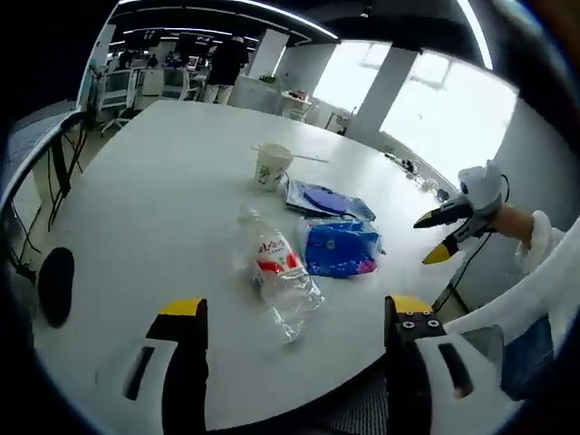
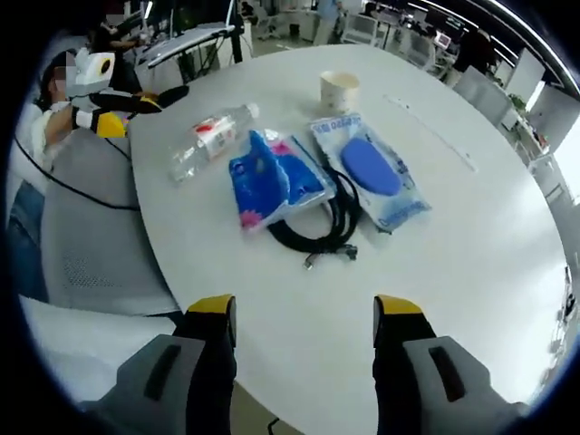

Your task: Arrange the tabletop items into an orderly group along one side of the table until the central work area is clear of visible clutter.

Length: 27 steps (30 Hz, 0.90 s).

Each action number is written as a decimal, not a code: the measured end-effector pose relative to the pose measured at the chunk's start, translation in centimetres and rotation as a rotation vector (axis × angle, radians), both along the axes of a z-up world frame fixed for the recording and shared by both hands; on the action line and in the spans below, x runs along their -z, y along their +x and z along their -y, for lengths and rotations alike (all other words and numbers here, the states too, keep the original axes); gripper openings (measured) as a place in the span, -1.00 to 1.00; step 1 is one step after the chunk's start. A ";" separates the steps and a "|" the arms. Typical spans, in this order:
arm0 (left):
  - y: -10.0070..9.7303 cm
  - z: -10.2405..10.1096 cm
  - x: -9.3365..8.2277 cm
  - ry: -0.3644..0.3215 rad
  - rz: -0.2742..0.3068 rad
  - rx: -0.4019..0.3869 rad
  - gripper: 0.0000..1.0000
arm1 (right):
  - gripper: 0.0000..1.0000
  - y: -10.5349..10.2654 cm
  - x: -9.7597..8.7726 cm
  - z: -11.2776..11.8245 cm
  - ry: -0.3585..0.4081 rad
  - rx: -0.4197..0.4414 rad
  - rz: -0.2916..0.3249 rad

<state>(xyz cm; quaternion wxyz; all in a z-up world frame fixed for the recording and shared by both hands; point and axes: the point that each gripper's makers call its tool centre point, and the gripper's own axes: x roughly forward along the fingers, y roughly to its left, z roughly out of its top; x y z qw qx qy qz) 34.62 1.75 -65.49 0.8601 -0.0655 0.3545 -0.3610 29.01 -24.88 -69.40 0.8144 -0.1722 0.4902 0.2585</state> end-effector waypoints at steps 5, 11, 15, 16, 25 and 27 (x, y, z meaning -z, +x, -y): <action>1.2 2.4 -0.9 -0.033 -0.087 0.062 0.75 | 0.18 -0.6 0.4 0.1 0.012 0.028 -0.006; 2.5 3.9 -1.2 -0.005 -0.077 0.099 0.76 | 0.18 -1.7 0.8 -0.1 0.040 0.067 -0.018; 2.7 4.6 -0.9 0.009 -0.081 0.107 0.73 | 0.17 -2.4 1.2 0.0 0.049 0.084 -0.031; 2.7 4.6 -0.8 0.018 -0.083 0.108 0.72 | 0.17 -2.4 1.3 0.1 0.051 0.088 -0.030; 2.7 4.3 0.8 0.061 -0.122 0.095 0.71 | 0.15 -2.8 2.0 -0.5 0.072 0.097 -0.037; 2.7 4.1 1.3 0.076 -0.131 0.092 0.71 | 0.16 -2.9 2.1 -0.6 0.066 0.094 -0.044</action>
